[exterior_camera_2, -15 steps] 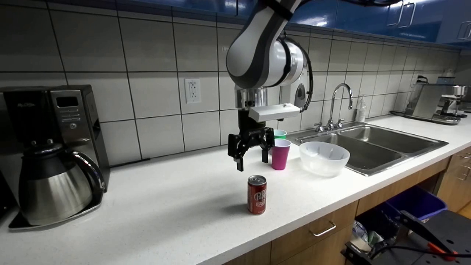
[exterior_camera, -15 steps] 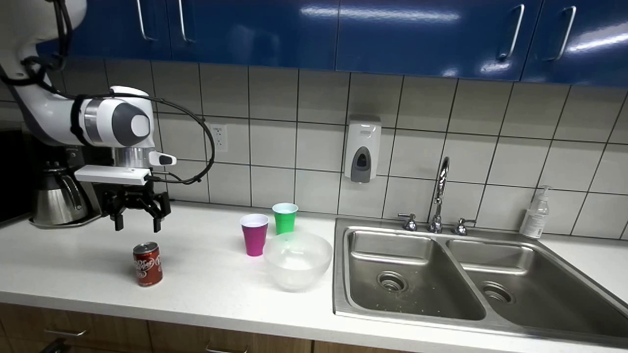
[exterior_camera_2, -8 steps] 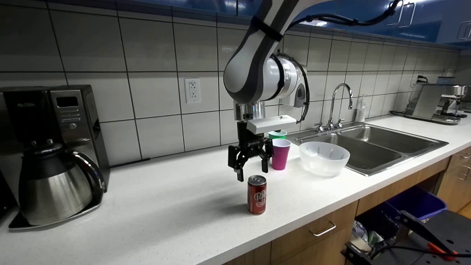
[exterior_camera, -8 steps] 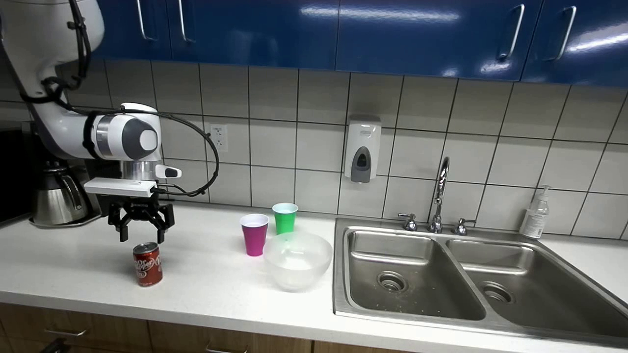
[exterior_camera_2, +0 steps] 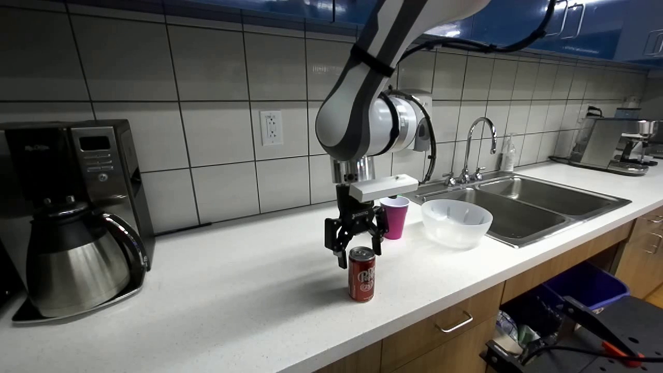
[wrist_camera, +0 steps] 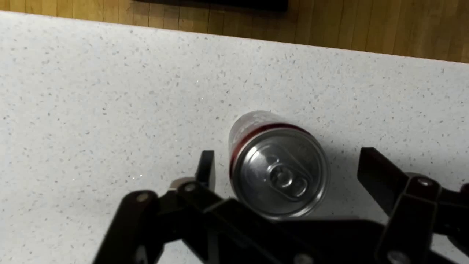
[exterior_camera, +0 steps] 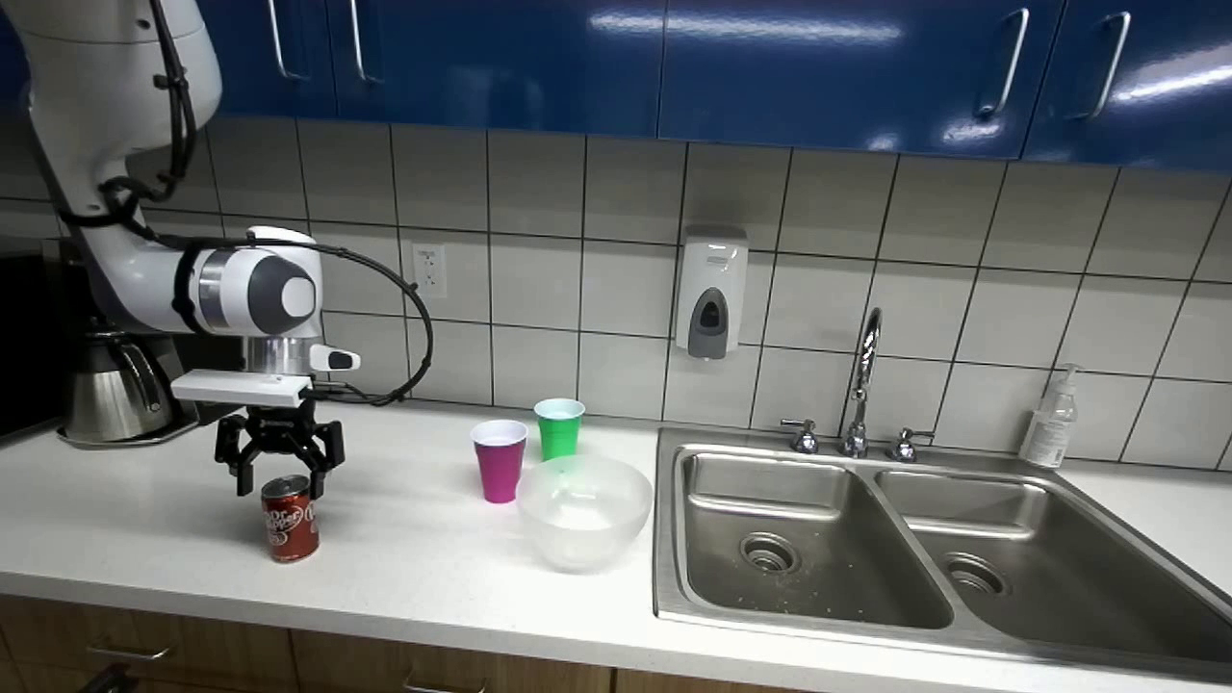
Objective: Put the red can inside the plastic bowl
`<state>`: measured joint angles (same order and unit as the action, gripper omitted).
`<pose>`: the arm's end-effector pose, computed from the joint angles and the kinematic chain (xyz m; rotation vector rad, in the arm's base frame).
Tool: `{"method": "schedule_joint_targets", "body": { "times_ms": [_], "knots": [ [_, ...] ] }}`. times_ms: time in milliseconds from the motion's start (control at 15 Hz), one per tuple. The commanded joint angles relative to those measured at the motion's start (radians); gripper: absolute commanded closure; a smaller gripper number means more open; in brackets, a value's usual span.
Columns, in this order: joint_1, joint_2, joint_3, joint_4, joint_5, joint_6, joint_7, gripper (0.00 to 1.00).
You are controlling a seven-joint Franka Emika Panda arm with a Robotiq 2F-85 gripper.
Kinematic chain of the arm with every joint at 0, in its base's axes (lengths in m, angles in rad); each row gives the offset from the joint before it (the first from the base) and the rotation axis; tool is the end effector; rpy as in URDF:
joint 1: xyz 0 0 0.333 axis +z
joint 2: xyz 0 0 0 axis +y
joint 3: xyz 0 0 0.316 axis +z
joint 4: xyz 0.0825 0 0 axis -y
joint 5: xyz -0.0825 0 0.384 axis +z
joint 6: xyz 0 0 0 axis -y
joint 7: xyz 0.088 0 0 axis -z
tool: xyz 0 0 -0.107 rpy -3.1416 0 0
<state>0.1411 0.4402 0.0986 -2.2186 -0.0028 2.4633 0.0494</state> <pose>0.5109 0.1272 0.1610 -3.0998 -0.2913 0.3081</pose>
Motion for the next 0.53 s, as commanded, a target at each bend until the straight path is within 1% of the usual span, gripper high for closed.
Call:
{"method": "schedule_joint_targets", "body": {
  "times_ms": [0, 467],
  "knots": [
    [-0.009, 0.022, -0.003, 0.012, 0.003, -0.004, -0.01, 0.0],
    [-0.027, 0.067, -0.004, 0.019, 0.007, 0.02, -0.037, 0.0]
  ]
}}
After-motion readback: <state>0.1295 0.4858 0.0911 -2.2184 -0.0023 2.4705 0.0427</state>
